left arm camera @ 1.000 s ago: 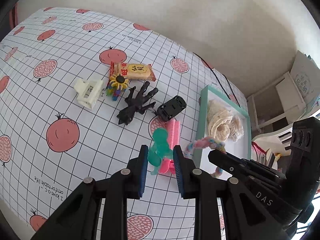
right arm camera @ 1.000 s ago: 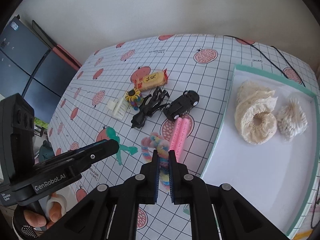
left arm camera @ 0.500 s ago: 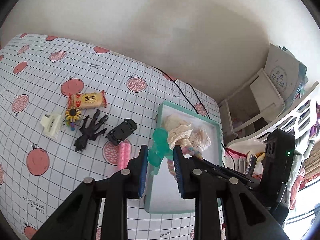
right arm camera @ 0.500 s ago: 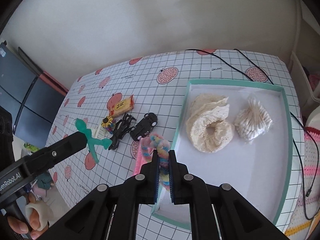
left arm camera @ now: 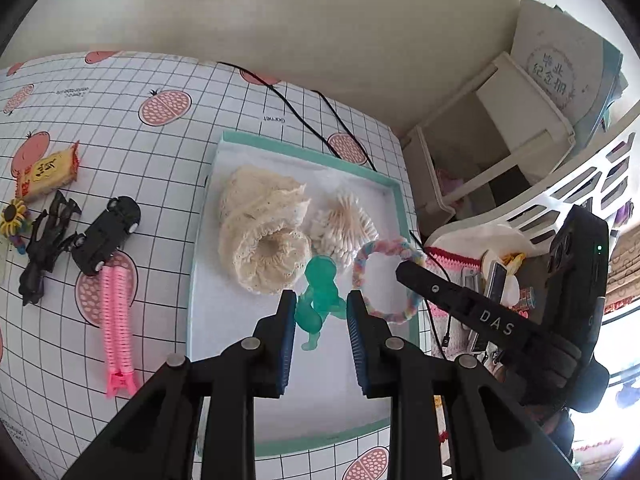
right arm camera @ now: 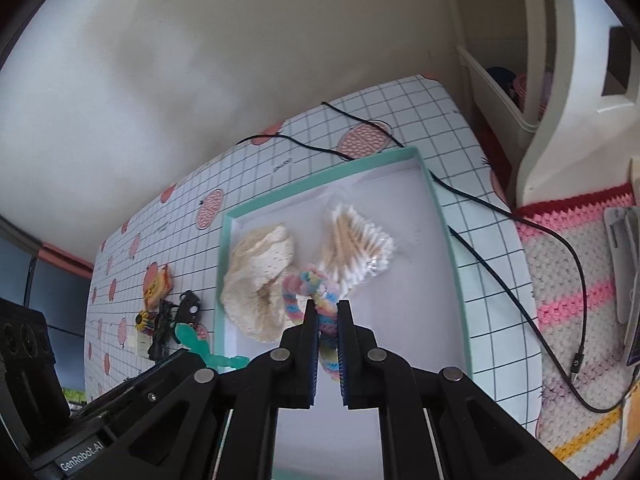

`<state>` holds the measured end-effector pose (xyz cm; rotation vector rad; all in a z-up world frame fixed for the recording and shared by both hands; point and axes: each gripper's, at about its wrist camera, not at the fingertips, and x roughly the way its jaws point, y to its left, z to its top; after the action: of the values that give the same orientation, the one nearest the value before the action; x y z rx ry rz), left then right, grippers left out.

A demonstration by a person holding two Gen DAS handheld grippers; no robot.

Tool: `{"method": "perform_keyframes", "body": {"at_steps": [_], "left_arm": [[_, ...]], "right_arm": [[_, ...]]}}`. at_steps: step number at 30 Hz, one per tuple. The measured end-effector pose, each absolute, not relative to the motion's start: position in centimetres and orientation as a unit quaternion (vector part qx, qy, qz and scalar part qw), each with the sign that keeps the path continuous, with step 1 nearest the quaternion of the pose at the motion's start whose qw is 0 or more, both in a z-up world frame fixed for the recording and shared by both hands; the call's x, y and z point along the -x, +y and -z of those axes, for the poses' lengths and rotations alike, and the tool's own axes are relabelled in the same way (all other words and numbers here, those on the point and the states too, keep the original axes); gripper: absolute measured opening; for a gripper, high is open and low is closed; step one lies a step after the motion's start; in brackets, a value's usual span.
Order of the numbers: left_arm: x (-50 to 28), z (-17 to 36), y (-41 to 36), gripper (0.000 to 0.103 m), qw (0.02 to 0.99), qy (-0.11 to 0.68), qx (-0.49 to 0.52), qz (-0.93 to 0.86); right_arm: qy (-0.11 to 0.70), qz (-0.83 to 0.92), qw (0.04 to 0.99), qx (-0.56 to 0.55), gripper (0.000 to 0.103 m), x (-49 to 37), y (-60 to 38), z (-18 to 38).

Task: Organize objects
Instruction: 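Carry the fuzzy ring and green figure over the tray and lower them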

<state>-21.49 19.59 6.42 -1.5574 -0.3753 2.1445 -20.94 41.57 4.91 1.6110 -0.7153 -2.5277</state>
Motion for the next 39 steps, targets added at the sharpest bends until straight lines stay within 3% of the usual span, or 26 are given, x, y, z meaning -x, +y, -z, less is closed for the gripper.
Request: {"method": "perform_keyframes", "body": {"at_steps": [7, 14, 27, 29, 31, 33, 39], "left_arm": [[22.4, -1.6, 21.6, 0.026, 0.240, -0.132, 0.607, -0.746], [22.6, -0.1, 22.1, 0.026, 0.231, -0.119, 0.618, -0.742], [22.8, -0.3, 21.9, 0.028, 0.227, -0.096, 0.620, -0.745], [22.8, -0.7, 22.0, 0.030, 0.230, -0.089, 0.618, -0.747], [22.8, -1.2, 22.0, 0.038, 0.234, -0.088, 0.617, -0.746], [22.7, -1.9, 21.9, 0.044, 0.237, -0.085, 0.614, -0.748], [22.8, -5.3, 21.3, 0.045, 0.248, -0.078, 0.584, -0.769]], "right_arm": [[-0.258, 0.798, 0.000, -0.545, 0.009, 21.1, 43.5, -1.7], [-0.258, 0.792, -0.014, -0.552, 0.009, 21.4, 43.6, -0.4], [-0.181, 0.801, -0.051, -0.568, 0.012, 21.6, 42.6, 0.2], [-0.173, 0.804, -0.052, -0.566, 0.026, 21.6, 42.5, 0.0], [-0.164, 0.807, -0.059, -0.565, 0.035, 21.6, 42.4, -0.3], [-0.148, 0.811, -0.066, -0.562, 0.036, 21.5, 42.2, -0.7], [-0.140, 0.828, -0.060, -0.539, 0.036, 21.4, 41.6, -3.5]]}}
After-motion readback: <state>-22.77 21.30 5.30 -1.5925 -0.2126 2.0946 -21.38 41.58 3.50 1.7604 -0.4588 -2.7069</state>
